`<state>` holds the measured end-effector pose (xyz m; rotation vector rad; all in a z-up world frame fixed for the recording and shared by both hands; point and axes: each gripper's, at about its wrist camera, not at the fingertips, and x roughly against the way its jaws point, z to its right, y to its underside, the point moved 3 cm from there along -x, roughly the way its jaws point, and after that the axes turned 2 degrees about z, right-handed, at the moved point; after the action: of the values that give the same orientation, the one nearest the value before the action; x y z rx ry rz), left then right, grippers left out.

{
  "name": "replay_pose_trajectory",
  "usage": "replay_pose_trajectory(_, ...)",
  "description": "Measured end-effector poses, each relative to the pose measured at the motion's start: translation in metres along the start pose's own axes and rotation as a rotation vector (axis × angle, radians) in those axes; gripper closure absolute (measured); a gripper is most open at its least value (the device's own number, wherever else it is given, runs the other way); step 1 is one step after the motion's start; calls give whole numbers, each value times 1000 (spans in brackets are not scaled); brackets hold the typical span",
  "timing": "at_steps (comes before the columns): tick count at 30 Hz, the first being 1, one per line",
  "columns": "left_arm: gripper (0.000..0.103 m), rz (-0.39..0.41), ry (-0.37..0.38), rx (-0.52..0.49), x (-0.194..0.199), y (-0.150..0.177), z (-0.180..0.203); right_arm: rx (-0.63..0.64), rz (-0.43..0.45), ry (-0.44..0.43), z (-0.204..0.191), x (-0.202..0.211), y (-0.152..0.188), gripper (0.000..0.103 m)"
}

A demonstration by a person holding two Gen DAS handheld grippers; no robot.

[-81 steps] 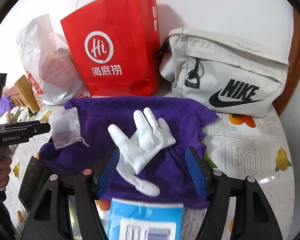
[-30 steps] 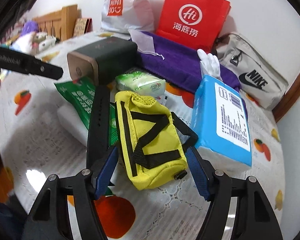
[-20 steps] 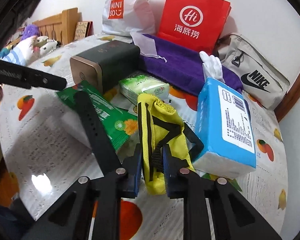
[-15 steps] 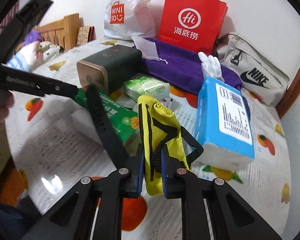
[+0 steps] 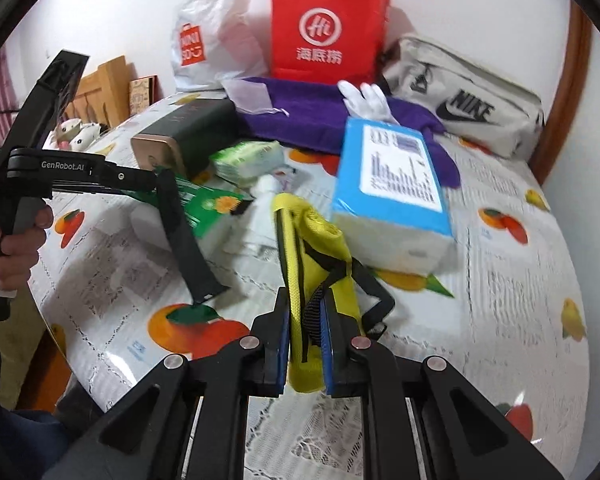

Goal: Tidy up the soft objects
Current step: 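Grasp the green snack packet with the left tool while the right tool holds the pouch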

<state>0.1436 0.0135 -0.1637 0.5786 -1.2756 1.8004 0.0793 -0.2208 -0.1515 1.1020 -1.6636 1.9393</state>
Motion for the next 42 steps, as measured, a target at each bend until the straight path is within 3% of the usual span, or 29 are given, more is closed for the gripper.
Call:
replay_pose_trajectory(1,69,0,7,0,-1,0,1,-11,-2,-3,3,-1,1,90)
replay_pose_trajectory(3,72,6,14,-2,-2,0,1,-18,-3,-8,5,-1,0,90)
replay_pose_trajectory(5,91,16,22,4,1,-1,0,-21,-1,-10,6,-1,-1,90)
replay_pose_trajectory(6,94,21,25,12,3,-2,-2,-21,-1,-10,6,-2,-1,90)
replay_pose_trajectory(17,95,62,24,23,28,2,-15,-62,16,-18,12,6,-3,90)
replay_pose_trajectory(27,95,147,5,45,67,-1,-23,-94,40,-16,15,14,-7,90)
replay_pose_trajectory(42,96,225,32,13,103,-12,-7,-132,90,-6,20,31,-12,91)
